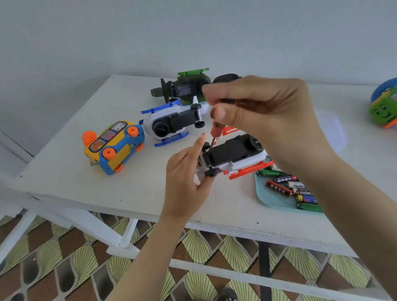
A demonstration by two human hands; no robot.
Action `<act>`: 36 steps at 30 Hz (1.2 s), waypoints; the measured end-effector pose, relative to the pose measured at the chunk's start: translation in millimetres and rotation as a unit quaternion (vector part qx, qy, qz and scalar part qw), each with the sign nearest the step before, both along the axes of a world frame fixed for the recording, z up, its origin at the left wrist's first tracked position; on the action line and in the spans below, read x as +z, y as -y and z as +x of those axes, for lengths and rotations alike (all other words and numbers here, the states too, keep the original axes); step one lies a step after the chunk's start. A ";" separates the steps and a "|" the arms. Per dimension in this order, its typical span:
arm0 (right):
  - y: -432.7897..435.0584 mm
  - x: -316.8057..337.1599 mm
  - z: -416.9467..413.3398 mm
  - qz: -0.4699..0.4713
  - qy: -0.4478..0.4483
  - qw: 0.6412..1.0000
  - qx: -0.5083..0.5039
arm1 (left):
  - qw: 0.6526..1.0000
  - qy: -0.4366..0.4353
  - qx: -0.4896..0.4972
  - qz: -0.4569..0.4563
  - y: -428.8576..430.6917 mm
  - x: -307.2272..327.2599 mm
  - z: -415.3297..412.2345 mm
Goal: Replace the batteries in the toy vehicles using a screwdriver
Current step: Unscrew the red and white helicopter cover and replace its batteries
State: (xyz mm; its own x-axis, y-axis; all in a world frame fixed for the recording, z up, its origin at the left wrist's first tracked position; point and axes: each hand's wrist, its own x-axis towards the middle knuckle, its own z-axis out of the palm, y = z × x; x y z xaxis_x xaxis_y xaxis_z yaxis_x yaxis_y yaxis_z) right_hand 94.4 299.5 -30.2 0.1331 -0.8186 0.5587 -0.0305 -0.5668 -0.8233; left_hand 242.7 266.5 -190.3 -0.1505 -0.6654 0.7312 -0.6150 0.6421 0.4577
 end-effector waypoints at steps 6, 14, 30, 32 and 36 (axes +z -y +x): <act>9.5 -4.8 3.7 -0.152 -0.165 0.953 -0.204 | 1.000 0.011 0.004 0.008 0.2 1.1 0.5; 2.2 6.0 2.6 -0.019 -0.061 0.998 0.005 | 1.000 0.007 0.005 0.005 0.6 0.9 0.0; -4.1 3.8 4.3 -0.021 -0.120 0.991 0.056 | 1.000 -0.006 0.007 -0.019 -0.9 1.8 -1.7; -3.1 2.5 4.2 -0.015 -0.085 0.995 0.042 | 1.000 -0.009 0.004 -0.022 -0.6 1.6 -1.3; 2.5 -6.9 4.5 -0.166 -0.183 0.951 -0.187 | 1.000 0.005 0.005 0.002 -0.7 1.9 -0.6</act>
